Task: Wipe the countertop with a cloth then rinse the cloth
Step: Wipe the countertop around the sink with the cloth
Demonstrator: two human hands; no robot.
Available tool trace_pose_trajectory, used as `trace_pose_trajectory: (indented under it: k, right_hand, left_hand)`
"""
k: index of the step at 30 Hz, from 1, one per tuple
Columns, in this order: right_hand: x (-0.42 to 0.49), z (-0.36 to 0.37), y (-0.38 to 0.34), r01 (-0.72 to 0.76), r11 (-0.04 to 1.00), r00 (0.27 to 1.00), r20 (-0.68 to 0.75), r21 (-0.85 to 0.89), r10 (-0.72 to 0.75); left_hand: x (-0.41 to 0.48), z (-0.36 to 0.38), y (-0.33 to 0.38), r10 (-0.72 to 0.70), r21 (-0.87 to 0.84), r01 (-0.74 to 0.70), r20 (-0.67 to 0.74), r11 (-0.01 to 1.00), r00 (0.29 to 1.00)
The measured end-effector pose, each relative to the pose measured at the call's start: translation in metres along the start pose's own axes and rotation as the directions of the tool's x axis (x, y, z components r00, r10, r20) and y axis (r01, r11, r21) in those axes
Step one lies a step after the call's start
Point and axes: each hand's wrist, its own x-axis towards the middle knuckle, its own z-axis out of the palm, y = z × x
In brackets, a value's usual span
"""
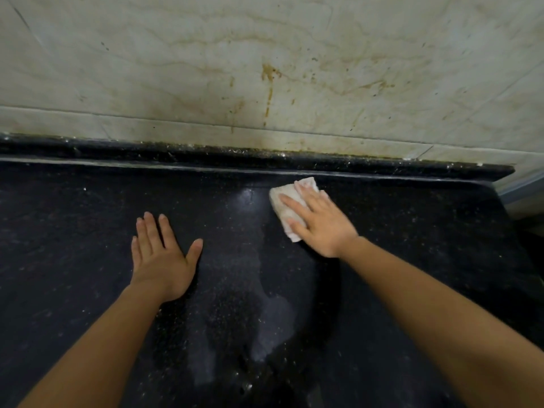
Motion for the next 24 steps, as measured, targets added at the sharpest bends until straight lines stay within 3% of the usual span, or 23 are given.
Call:
trace_pose_trajectory:
  k: [1, 3, 6, 9, 10, 13, 18, 24]
  right_hand:
    - [-0.003, -0.001, 0.020, -0.033, 0.999, 0.999, 0.001, -0.027, 0.033]
    - [-0.015, -0.002, 0.058, -0.240, 0.971, 0.969, -0.055, -0.010, 0.239]
    - [-0.033, 0.001, 0.094, -0.559, 0.828, 0.822, -0.098, 0.041, 0.560]
    - [-0.020, -0.002, 0.071, -0.728, 0.658, 0.664, -0.040, 0.190, 0.746]
    - [-0.010, -0.003, 0.055, -0.747, 0.633, 0.641, -0.034, 0.204, 0.767]
    - [0.018, 0.004, -0.002, -0.668, 0.734, 0.728, -0.093, 0.123, 0.679]
    - [0.045, 0.017, -0.101, -0.349, 0.924, 0.931, -0.056, 0.154, 0.361]
    - [0.068, 0.012, -0.138, -0.075, 0.988, 0.997, 0.040, 0.135, 0.071]
  left_hand:
    - [0.000, 0.000, 0.000, 0.001, -0.003, -0.001, -0.002, 1.000, 1.000]
    - [0.000, 0.001, 0.000, 0.007, -0.007, -0.007, -0.010, 1.000, 1.000]
    - [0.001, 0.001, 0.000, 0.009, -0.011, -0.009, -0.014, 1.000, 1.000]
    - [0.001, 0.002, 0.000, 0.006, -0.024, -0.007, -0.018, 1.000, 1.000]
    - [0.001, 0.003, 0.000, 0.006, -0.024, -0.007, -0.021, 1.000, 1.000]
    - [0.001, 0.003, 0.000, 0.008, -0.030, -0.009, -0.034, 1.000, 0.999]
    - [0.001, 0.004, 0.000, 0.015, -0.038, -0.016, -0.039, 0.999, 0.999]
    - [0.005, 0.008, -0.002, 0.016, -0.063, -0.021, -0.076, 0.998, 0.997]
